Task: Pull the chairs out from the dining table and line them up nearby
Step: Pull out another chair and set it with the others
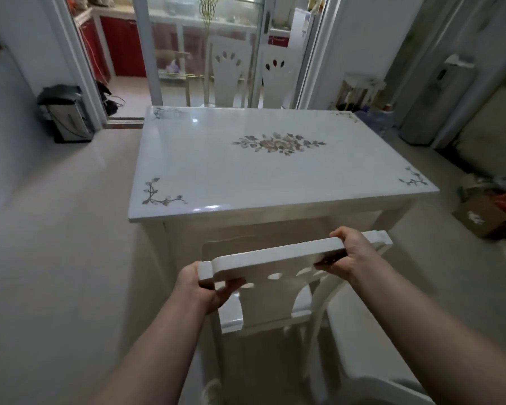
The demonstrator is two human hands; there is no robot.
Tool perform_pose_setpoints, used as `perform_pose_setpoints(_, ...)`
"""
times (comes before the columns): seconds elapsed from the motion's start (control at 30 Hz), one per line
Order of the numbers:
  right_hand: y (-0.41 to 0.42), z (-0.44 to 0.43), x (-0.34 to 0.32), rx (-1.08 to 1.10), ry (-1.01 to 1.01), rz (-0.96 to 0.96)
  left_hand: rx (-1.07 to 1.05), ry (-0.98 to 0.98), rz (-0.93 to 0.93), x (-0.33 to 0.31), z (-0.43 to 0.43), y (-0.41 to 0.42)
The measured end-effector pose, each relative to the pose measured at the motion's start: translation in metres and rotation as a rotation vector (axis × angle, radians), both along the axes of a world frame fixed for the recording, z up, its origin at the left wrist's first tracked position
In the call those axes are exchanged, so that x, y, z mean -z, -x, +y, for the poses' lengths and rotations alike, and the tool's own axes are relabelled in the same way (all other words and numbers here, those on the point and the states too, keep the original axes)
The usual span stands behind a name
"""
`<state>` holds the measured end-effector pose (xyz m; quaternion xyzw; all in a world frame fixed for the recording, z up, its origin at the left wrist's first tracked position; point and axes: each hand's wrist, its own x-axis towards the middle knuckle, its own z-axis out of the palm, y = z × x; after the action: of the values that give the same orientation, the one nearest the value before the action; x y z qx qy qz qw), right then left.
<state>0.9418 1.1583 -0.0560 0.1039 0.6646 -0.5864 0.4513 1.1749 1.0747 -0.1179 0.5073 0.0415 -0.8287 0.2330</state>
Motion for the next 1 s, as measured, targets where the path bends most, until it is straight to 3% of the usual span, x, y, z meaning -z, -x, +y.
perform_pose_setpoints(0.47, -0.039, 0.117, -0.003, 0.014, 0.004, -0.04, 0.034, -0.011, -0.011, -0.014, 0.115, -0.04)
perform_pose_setpoints(1.0, -0.105, 0.224, 0.027, 0.151, -0.012, -0.041, 0.088, -0.038, 0.003, 0.025, 0.182, -0.099)
